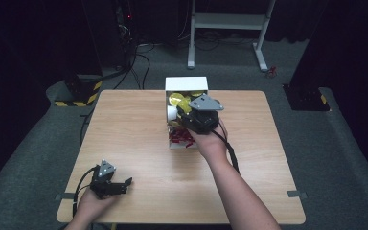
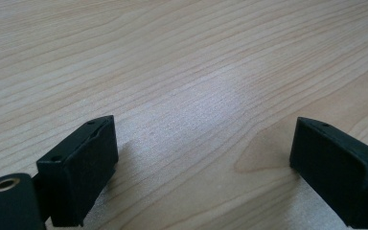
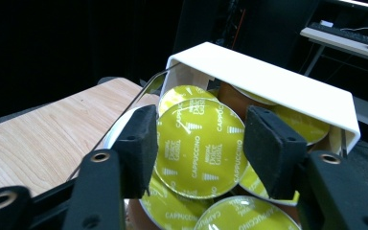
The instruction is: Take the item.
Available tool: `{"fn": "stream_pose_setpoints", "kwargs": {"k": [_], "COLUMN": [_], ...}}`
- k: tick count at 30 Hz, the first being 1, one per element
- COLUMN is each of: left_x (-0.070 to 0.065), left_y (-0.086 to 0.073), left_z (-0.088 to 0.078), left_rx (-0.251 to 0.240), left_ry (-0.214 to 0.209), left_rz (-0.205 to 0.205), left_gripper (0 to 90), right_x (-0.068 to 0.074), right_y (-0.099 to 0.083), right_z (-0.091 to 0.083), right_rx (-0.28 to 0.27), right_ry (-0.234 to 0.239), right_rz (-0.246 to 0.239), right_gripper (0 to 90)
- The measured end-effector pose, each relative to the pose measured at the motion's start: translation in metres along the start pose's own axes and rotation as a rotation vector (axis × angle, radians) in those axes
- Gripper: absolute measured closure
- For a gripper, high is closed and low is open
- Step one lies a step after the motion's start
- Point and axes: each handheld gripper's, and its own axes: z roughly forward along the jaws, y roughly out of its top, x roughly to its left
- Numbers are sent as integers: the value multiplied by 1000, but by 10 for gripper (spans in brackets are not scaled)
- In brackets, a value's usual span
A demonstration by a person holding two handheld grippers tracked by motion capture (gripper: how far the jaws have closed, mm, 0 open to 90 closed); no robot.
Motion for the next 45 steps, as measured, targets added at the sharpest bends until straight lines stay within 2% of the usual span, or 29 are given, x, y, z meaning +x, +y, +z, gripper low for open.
{"fn": "stream_pose_setpoints", "kwargs": {"k": [3, 7, 10, 14, 17, 20, 28, 32, 37, 39, 45], "left_x": [0, -1, -1, 0, 0, 0, 0, 0, 0, 0, 0], "left_y": [0, -1, -2, -2, -2, -2, -2, -2, -2, -2, -2], "left_z": [0, -1, -2, -2, -2, -2, -2, -2, -2, -2, -2], "left_rx": [-1, -6, -5, -4, -4, -5, -5, -5, -4, -5, -6], "left_ry": [-2, -4, -4, -1, -2, -2, -3, -3, -2, -2, -3], "left_rz": [-3, -10, -10, -2, -3, -2, -1, -1, 0, 0, 0], "left_gripper": [97, 107, 114, 117, 118, 119, 119, 120, 120, 120, 120], "right_x": [1, 6, 10, 11, 10, 9, 7, 5, 5, 6, 6], "right_y": [-2, -1, 2, 4, 4, 3, 2, 1, -1, -1, -1], "right_z": [-2, -1, 4, 10, 11, 13, 15, 16, 18, 18, 18], "right_rx": [4, -2, 2, 23, 20, 40, 46, 56, 78, 83, 81], "right_ry": [4, -27, -37, -41, -51, -44, -42, -45, -41, -42, -40], "right_rz": [4, 10, 0, 6, 13, 25, 20, 39, 39, 37, 32], "right_gripper": [394, 274, 258, 258, 259, 263, 292, 304, 322, 370, 379]}}
